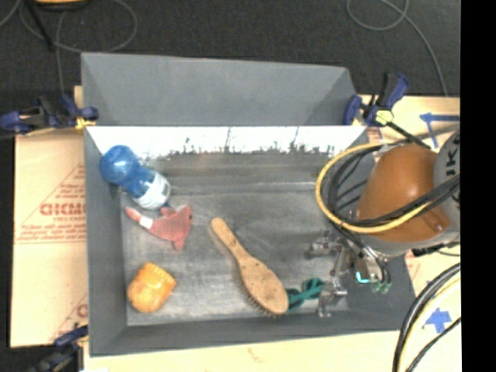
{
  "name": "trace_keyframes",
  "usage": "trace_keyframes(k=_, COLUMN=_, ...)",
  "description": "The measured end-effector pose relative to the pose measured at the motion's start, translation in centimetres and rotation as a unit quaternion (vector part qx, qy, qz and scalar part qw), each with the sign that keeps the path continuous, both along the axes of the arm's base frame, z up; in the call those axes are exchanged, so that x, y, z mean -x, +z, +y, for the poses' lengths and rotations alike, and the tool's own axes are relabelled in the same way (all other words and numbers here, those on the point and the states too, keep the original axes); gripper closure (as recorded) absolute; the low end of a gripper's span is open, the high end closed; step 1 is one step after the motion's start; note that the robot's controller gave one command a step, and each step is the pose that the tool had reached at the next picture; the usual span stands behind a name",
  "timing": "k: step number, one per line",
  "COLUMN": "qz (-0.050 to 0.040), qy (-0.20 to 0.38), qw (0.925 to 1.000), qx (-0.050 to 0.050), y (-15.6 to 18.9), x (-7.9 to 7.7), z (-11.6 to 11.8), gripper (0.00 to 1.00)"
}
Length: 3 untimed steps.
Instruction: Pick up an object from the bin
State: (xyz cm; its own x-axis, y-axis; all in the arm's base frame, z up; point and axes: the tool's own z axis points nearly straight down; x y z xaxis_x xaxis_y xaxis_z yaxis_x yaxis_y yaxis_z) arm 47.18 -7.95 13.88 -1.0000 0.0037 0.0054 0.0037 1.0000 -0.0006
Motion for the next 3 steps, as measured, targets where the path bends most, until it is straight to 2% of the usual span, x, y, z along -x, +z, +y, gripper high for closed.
trace_keyframes(k=1, qz=-0.0039, qy=0.002, qw=1.0, qx=0.001, y=0.4, x=-0.2, z=0.0, gripper=0.0)
trace_keyframes(k=2, qz=-0.008, qy=0.076, qw=0.9971, qx=0.001, y=-3.5, x=-0.4, z=0.4, gripper=0.0)
trace_keyframes(k=3, qz=-0.0031, qy=0.134, qw=0.9909, qx=0.0, y=-3.0, x=-0.2, z=0.6, gripper=0.0)
